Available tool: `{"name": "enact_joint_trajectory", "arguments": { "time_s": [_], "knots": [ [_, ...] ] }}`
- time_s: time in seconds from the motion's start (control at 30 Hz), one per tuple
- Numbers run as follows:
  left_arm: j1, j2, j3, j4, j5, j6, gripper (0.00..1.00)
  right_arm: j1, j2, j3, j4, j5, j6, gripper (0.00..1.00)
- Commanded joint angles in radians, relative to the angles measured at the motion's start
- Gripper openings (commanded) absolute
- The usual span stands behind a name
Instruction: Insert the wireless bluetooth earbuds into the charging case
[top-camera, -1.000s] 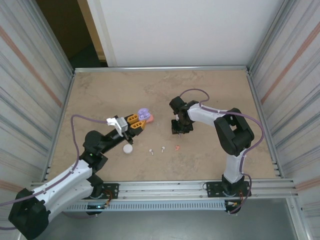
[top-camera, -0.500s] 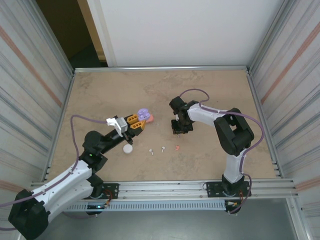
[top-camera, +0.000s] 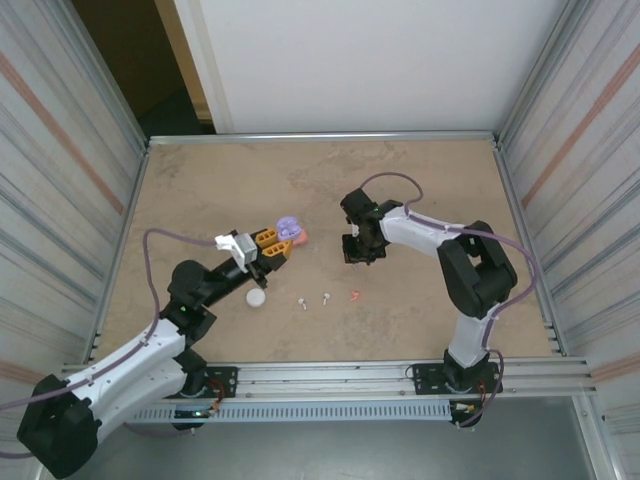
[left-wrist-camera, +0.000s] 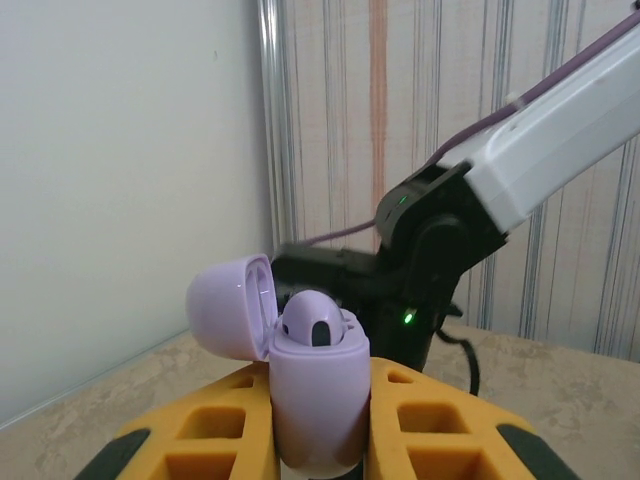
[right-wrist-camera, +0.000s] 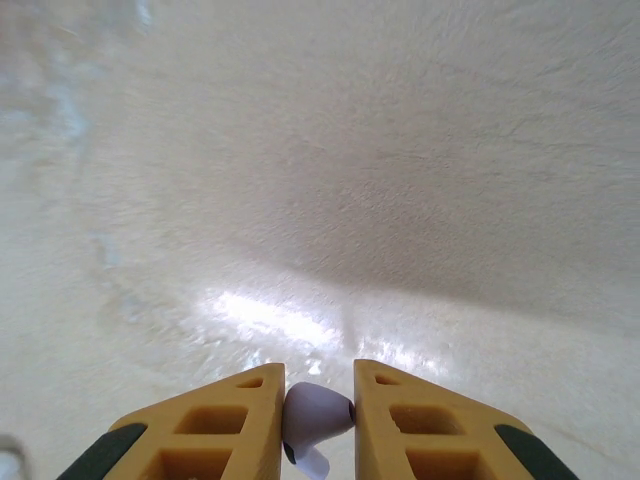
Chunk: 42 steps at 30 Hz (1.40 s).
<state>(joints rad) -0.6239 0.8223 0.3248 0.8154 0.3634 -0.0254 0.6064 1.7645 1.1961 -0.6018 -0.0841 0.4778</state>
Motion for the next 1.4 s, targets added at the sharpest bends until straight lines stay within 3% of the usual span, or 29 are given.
{"name": "enact_joint_trajectory", "arguments": {
  "time_s": [0.0, 0.63, 1.37],
  "knots": [
    [-0.007, 0.035, -0.01, 0.086, -0.022, -0.012, 0.0, -0.004, -0.114, -0.025, 0.043, -0.024, -0.016, 0.22],
    [-0.007, 0.294, 0.09, 0.334, 0.015, -0.041, 0.0, 0.006, -0.546, -0.047, 0.263, -0.148, 0.041, 0.22],
    [-0.006, 0.429, 0.155, 0.441, 0.092, -0.087, 0.0, 0.101, -0.601, 0.041, 0.432, -0.18, 0.063, 0.22]
  ]
}}
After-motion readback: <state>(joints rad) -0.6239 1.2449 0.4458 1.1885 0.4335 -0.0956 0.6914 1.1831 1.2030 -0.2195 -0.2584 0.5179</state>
